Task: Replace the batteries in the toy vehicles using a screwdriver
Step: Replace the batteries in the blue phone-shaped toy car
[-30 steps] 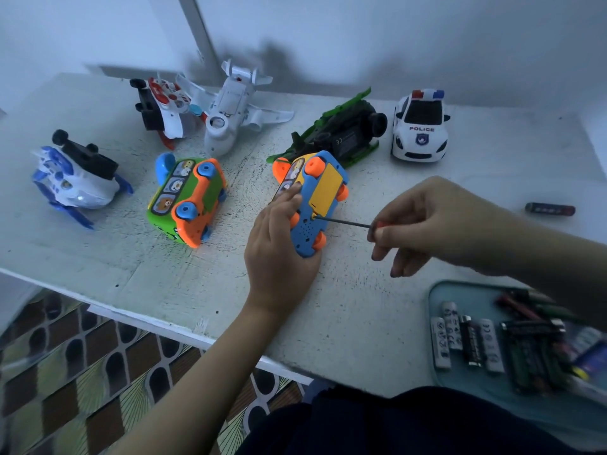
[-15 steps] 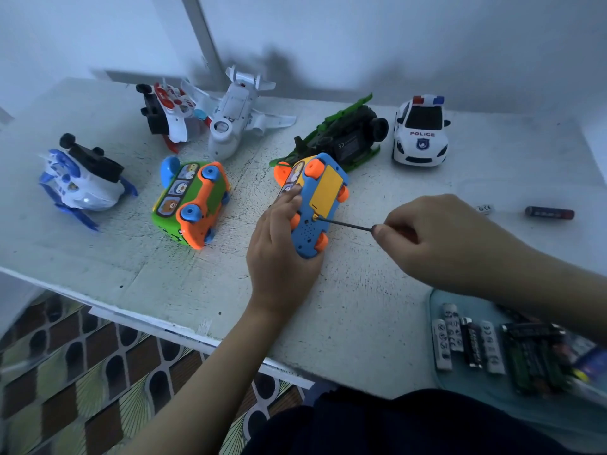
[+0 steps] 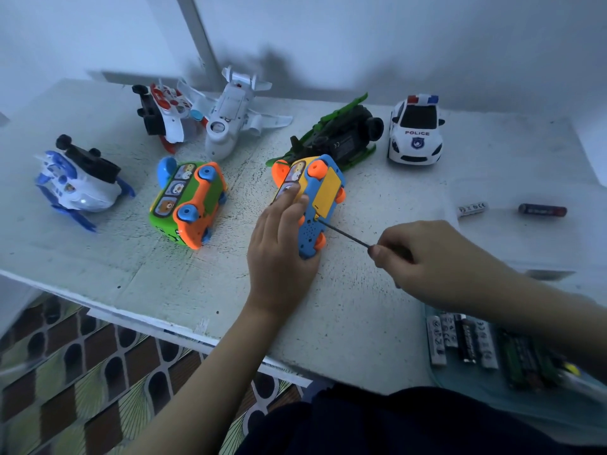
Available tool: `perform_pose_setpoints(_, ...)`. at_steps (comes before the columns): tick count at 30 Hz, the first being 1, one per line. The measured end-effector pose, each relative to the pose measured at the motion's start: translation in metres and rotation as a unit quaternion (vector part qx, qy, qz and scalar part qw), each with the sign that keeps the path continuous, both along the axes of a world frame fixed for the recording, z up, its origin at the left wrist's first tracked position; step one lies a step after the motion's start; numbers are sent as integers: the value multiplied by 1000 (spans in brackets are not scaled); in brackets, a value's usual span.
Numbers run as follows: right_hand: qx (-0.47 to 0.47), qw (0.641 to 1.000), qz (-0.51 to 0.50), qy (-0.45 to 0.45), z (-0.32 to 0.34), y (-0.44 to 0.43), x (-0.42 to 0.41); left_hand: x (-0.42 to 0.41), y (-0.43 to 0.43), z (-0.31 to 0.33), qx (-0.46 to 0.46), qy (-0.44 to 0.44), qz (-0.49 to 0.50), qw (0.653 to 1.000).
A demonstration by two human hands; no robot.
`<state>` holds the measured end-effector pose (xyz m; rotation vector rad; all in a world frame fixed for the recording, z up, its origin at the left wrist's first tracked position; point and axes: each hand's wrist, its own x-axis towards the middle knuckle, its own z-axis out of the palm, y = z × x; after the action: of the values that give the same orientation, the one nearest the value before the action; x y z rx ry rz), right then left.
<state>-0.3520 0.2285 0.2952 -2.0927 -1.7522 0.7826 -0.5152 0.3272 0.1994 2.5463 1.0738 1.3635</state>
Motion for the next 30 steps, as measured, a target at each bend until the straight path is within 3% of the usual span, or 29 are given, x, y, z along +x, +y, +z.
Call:
perform_pose_setpoints(17, -46, 993, -7, 113, -16, -7, -6, 2, 0, 1, 29, 25, 0, 999)
perform_pose_setpoints(30, -95, 930, -81, 344, -29, -8, -29, 23, -5, 13, 88, 117, 8, 989)
